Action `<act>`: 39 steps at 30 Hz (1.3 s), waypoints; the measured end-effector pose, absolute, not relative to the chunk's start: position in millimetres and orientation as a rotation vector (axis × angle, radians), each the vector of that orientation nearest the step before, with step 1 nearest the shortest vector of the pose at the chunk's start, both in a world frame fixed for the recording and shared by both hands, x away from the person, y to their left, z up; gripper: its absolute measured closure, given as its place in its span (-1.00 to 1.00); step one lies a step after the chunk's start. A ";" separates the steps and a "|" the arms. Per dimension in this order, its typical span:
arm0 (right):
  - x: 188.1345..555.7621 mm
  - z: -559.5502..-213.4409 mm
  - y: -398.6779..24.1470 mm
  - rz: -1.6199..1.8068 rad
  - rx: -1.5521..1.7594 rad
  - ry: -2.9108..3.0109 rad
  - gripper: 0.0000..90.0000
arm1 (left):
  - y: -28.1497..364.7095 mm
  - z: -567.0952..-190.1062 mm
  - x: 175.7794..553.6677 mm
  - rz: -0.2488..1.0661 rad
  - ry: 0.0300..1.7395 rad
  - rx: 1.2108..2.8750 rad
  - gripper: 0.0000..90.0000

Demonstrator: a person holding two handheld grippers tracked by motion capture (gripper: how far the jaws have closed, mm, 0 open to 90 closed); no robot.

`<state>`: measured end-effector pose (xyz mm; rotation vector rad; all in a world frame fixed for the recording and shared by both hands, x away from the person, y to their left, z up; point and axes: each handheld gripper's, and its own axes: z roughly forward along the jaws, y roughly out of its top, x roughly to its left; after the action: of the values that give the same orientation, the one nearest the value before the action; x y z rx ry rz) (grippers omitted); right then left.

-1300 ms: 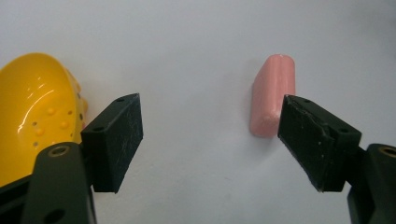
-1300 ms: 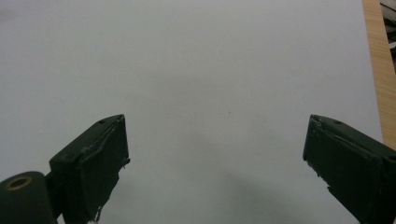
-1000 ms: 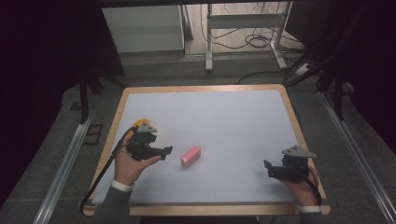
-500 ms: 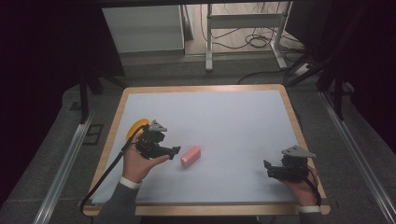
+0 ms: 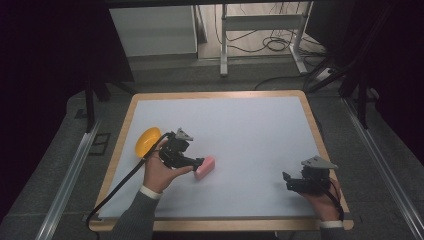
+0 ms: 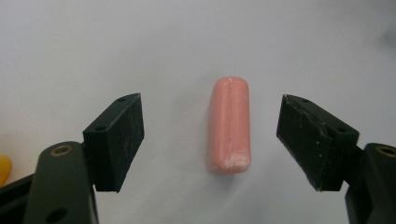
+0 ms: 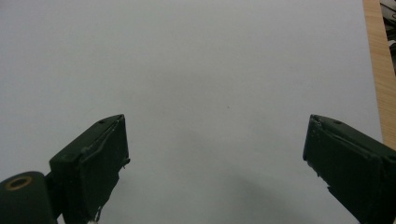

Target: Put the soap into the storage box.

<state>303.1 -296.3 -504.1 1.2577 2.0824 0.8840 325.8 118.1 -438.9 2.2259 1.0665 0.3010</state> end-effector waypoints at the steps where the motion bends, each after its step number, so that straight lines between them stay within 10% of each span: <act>1: 303.1 -504.3 -296.5 0.882 1.259 2.083 -0.86 | 117.1 -439.9 326.1 0.297 1.072 2.227 -0.48; 39: 304.6 -509.3 -295.8 0.853 1.269 2.097 -0.86 | 78.4 -486.3 348.6 0.168 1.113 2.379 -0.26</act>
<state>304.6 -295.8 -509.3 1.2687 2.0973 0.8531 348.6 78.4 -486.3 2.3794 1.1134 0.1681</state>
